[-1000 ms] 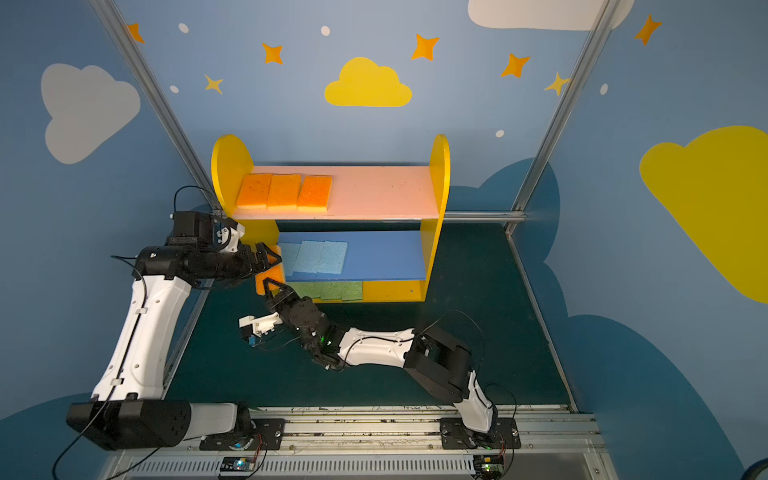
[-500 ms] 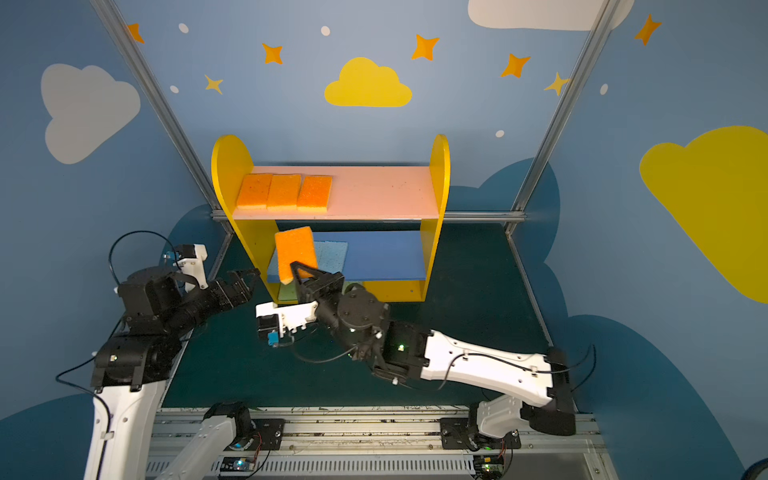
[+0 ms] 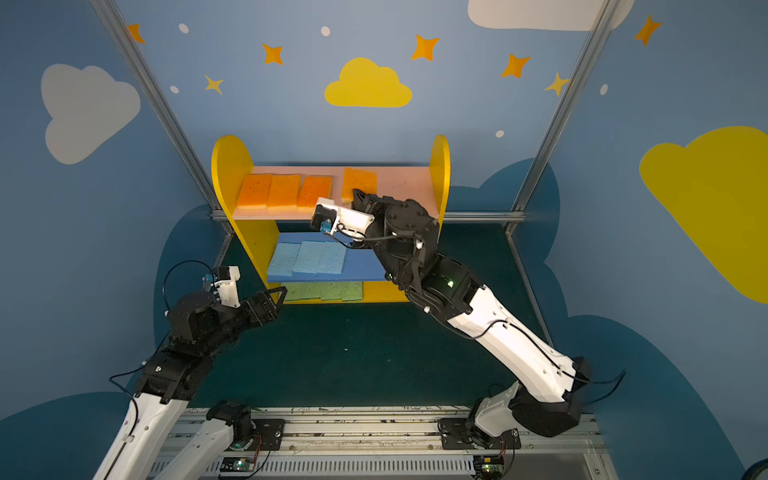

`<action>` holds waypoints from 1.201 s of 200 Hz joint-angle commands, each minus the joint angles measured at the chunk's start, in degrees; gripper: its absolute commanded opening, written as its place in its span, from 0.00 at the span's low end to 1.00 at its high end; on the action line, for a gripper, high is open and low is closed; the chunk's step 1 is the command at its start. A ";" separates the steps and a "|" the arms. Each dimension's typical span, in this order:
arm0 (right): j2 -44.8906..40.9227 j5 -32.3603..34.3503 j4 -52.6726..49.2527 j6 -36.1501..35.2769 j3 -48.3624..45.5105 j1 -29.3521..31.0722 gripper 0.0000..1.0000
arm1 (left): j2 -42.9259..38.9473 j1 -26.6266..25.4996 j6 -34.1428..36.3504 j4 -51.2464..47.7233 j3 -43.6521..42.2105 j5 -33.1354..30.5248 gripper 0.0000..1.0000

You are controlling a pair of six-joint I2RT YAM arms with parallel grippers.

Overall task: Place and organize the cleaning sponges onto the shelf
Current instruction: 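Carry the orange sponge with the right gripper up onto the pink board, then set the orange sponge at the end of the row and open the right gripper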

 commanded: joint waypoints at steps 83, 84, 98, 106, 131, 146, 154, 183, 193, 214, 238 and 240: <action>19.70 -8.89 -13.57 6.15 16.60 -8.49 0.00 | 0.85 -3.53 0.39 10.68 -7.52 0.27 0.99; 19.72 -8.98 -13.58 6.17 16.58 -8.52 0.00 | 0.83 -3.52 0.39 10.73 -7.52 0.30 1.00; 20.63 -10.46 -13.73 6.45 16.55 -8.85 0.00 | 0.63 -3.51 0.18 11.12 -7.87 0.85 1.00; 21.00 -11.11 -13.84 6.54 16.56 -8.97 0.00 | 0.63 -3.51 0.17 11.17 -8.01 0.94 1.00; 21.59 -13.18 -14.74 7.04 16.73 -9.55 0.07 | 0.71 -3.50 0.18 11.18 -7.96 0.73 1.00; 21.50 -14.14 -15.32 7.63 16.73 -10.07 0.13 | 0.88 -3.51 -0.03 11.20 -8.02 0.51 1.00; 21.41 -14.60 -15.66 8.00 16.81 -10.45 0.15 | 0.98 -3.52 -0.02 11.17 -7.98 0.54 1.00; 20.59 -18.58 -19.19 9.59 17.22 -11.39 0.44 | 1.41 -3.51 -0.14 10.81 -7.48 0.59 0.99; 19.91 -20.64 -20.70 10.09 17.00 -11.56 0.52 | 1.42 -3.53 -0.14 10.53 -7.44 0.29 0.99; 17.99 -24.39 -22.36 11.19 15.94 -11.93 0.62 | 1.07 -3.51 -0.29 10.34 -7.44 -0.26 0.99; 15.35 -27.21 -21.93 11.91 13.66 -11.98 0.70 | 1.08 -3.51 -0.65 10.48 -7.45 -0.18 1.00; 15.17 -27.36 -21.98 11.91 13.57 -12.04 0.70 | 1.13 -3.51 -0.66 10.46 -7.37 -0.17 1.00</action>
